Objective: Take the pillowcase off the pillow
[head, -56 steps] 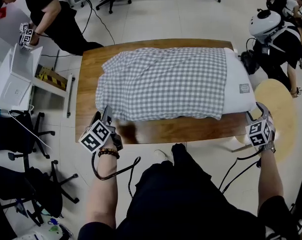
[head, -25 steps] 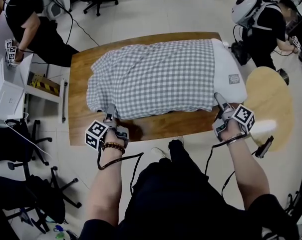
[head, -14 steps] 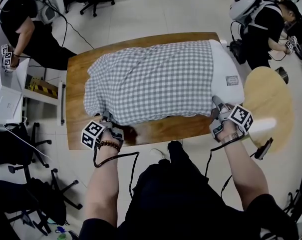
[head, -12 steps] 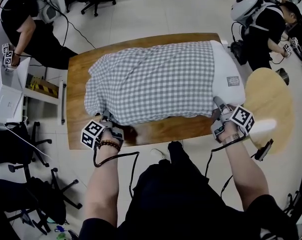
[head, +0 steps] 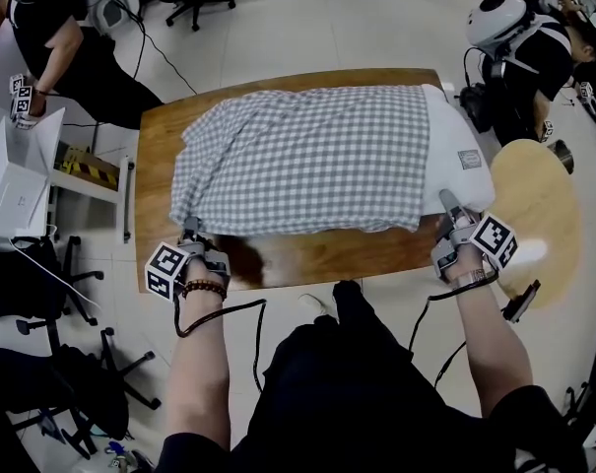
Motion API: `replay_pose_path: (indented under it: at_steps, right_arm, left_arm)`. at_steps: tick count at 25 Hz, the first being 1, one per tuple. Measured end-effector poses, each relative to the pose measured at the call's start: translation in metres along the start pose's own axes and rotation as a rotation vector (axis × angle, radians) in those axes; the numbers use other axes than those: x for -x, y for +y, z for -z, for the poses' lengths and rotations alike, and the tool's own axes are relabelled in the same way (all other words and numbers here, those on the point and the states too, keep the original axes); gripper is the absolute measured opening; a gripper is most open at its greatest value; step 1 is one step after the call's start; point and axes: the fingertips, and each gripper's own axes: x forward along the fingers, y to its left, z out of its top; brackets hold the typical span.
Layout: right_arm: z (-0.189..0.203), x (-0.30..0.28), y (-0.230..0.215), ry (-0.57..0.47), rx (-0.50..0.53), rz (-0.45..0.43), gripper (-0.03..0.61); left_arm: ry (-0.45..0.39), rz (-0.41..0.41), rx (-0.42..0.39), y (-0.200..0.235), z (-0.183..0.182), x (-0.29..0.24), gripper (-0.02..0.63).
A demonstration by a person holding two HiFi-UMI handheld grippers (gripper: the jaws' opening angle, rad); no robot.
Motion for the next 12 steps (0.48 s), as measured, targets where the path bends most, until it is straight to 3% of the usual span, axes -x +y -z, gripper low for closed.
replay_pose_path:
  at_steps: [12]
  right_arm:
    - [-0.016, 0.016, 0.011, -0.053, 0.011, 0.024, 0.018]
  left_arm:
    - [-0.054, 0.026, 0.048, 0.007, -0.044, 0.010, 0.008]
